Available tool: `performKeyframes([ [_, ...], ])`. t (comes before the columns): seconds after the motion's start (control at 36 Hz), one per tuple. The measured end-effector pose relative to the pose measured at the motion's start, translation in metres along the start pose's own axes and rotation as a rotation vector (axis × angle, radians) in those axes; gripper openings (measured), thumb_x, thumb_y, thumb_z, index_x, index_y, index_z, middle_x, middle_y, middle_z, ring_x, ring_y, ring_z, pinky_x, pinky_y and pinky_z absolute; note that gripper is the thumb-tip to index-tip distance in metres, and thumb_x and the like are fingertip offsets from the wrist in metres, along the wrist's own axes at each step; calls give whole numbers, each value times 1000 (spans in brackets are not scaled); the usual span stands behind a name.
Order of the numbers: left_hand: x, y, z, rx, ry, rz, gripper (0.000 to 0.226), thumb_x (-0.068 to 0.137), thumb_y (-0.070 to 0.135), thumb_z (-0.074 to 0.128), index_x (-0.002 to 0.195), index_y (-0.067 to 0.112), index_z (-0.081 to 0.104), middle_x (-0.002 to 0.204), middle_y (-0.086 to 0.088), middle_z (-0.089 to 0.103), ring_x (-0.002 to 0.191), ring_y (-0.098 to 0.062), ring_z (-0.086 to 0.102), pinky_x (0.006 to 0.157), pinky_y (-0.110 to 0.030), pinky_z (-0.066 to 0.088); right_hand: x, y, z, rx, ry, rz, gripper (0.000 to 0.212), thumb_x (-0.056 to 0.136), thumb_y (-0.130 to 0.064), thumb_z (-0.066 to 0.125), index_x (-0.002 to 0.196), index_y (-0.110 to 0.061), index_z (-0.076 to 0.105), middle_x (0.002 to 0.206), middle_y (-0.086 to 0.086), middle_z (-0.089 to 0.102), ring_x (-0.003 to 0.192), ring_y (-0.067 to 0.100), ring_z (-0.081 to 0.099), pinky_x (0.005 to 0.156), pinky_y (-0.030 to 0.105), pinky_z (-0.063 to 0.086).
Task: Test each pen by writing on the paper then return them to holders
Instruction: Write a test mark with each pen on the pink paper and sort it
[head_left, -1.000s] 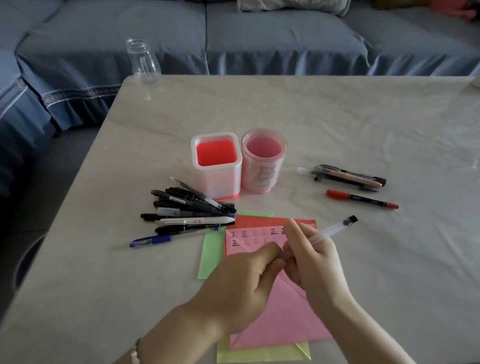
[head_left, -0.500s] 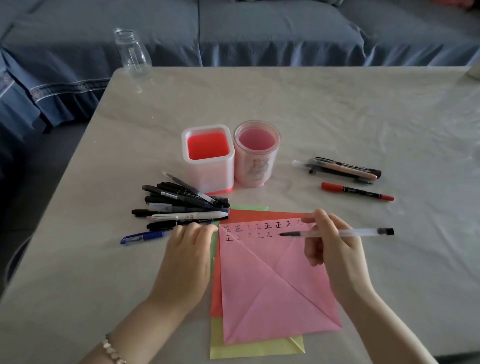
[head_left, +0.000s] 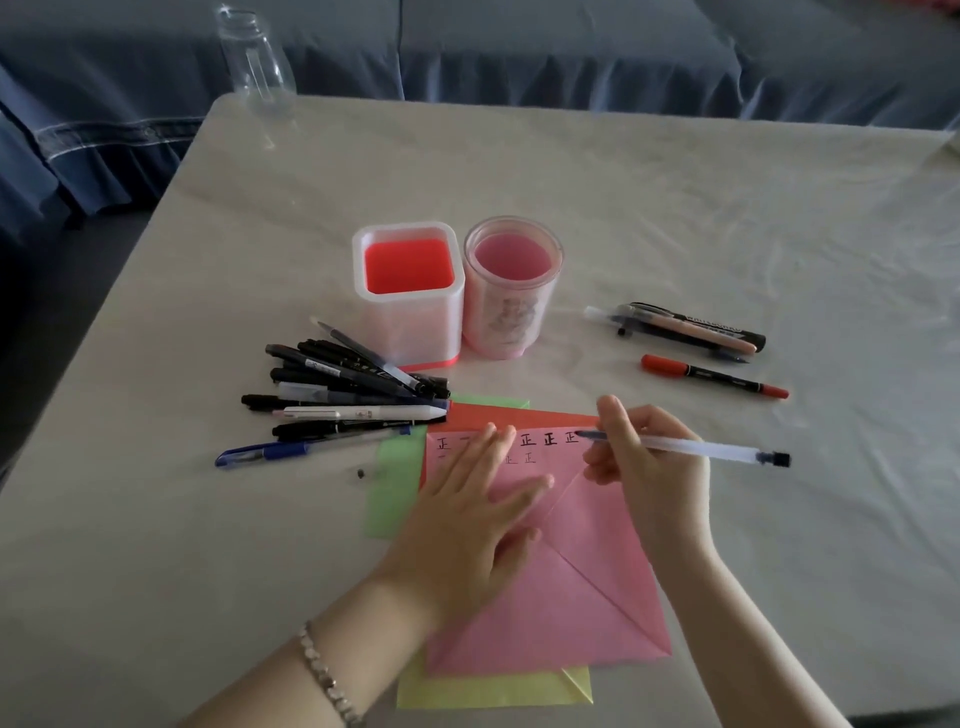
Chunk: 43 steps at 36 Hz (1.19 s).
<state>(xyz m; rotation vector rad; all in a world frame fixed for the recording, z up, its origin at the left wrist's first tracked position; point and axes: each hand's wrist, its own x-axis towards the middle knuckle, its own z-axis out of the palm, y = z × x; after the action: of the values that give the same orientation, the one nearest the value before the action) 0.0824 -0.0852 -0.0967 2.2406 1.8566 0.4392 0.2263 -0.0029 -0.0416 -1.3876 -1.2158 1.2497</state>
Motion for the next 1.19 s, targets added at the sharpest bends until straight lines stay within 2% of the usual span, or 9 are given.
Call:
performKeyframes([
  [0.19,1,-3,2,-85,17,-7,39,85,41,45,119,30,60,142,-19,42,134,-29,28,111,-35,15,6,24,17,-142,103,-66,43,82,-28,66,46,-16,46,32,-6,45,33,4,35,39,15,33],
  [0.28,2,-2,0,-91,27,-20,41,86,43,43,121,32,61,141,-17,44,133,-27,29,109,-35,18,9,34,23,-219,131,-132,45,85,-17,63,46,-9,42,37,-8,38,40,6,31,44,20,29],
  [0.33,2,-2,0,-106,33,-26,41,86,43,43,121,32,61,141,-16,44,133,-27,30,109,-36,20,11,38,25,-252,159,-191,44,85,-9,60,49,1,37,45,2,32,46,7,26,47,27,27],
  [0.42,2,-1,0,-116,40,-25,40,85,43,44,121,32,60,141,-16,44,133,-27,30,111,-35,17,12,43,25,-304,171,-257,44,82,-5,58,47,-7,31,46,-2,28,47,8,25,47,28,25],
  [0.58,2,1,-1,-114,17,-40,41,87,44,42,123,34,59,143,-16,42,135,-25,28,112,-35,16,13,45,25,-305,154,-294,41,76,-17,53,45,-22,27,42,-6,33,43,7,26,44,17,23],
  [0.78,2,3,-2,-139,32,-43,41,86,42,45,121,31,61,142,-17,43,134,-26,30,112,-32,13,12,46,24,-336,119,-326,42,78,-12,55,45,-14,30,46,-2,34,45,8,25,44,19,24],
  [0.94,3,3,-2,-145,24,-52,41,86,42,44,121,31,61,142,-16,43,134,-26,29,113,-32,12,11,43,25,-348,167,-338,43,78,-10,54,46,-20,28,42,-4,25,45,10,26,44,18,24],
  [1.06,3,3,-3,-144,25,-53,41,85,42,44,121,31,62,142,-16,43,135,-26,29,113,-32,11,12,45,24,-320,145,-312,46,80,-7,56,45,-19,30,45,-3,35,45,9,28,45,18,25],
  [1.19,3,1,-2,-142,25,-50,41,86,43,44,121,31,62,142,-16,43,135,-26,30,112,-34,15,13,44,25,-320,142,-280,48,77,-1,58,45,-18,28,45,-3,33,44,8,26,43,16,23],
])
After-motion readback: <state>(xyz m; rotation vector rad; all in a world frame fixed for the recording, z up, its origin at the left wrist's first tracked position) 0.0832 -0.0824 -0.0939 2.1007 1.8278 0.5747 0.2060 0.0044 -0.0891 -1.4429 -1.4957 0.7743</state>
